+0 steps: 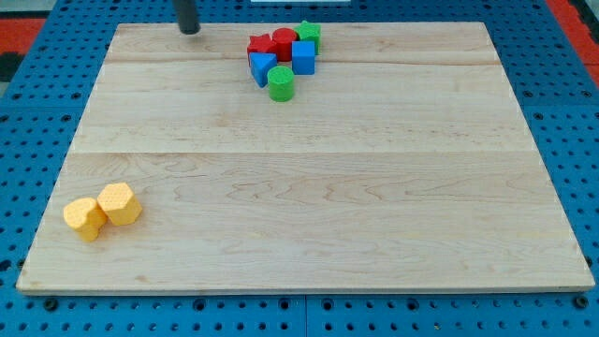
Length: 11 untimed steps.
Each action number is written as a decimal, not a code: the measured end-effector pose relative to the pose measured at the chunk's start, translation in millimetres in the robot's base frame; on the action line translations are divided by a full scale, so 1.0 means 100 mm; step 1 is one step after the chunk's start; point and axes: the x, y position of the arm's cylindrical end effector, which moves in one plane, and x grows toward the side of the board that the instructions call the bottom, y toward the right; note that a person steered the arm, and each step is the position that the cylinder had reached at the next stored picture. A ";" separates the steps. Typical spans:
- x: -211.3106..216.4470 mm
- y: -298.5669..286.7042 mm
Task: Move the green star to the bottom right of the board
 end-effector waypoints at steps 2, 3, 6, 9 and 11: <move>0.01 1.07; 0.13 2.02; 1.96 2.31; 3.10 2.18; 3.52 2.20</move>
